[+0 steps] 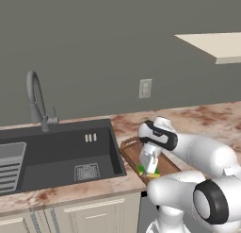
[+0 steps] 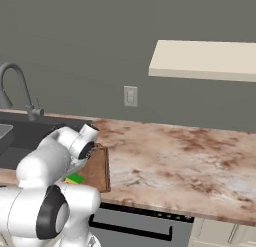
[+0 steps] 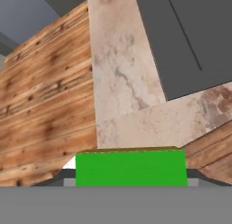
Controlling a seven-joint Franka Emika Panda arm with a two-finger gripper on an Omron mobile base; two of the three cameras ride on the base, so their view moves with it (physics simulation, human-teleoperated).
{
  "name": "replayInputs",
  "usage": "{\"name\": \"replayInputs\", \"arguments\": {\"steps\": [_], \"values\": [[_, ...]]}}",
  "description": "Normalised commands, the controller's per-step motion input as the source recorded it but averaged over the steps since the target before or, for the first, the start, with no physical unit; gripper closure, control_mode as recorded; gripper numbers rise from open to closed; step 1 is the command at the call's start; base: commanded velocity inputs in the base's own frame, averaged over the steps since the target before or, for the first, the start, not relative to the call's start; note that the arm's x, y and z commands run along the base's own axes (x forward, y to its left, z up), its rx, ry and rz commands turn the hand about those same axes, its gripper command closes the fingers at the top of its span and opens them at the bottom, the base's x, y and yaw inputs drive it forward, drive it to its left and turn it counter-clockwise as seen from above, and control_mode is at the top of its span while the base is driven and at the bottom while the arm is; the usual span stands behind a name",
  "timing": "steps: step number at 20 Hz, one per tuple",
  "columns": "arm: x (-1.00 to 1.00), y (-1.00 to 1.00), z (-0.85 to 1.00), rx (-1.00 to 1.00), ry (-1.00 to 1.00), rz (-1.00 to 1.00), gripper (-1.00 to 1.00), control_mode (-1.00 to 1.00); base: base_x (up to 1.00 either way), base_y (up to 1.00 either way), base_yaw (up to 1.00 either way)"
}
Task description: Pick up the sponge from the counter and clean the cutting board by briefly scrubbing or pressing down on the cutting board. Once finished, release the sponge.
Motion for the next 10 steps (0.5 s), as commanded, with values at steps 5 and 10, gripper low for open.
{"name": "replayInputs", "arguments": {"steps": [5, 10], "values": [[0.28, -0.41, 0.22, 0.01, 0.03, 0.0, 1.0, -1.0, 0.0, 0.0, 0.0], [0.47, -0.58, 0.38, 0.0, 0.0, 0.0, 1.0, -1.0, 0.0, 0.0, 0.0]]}}
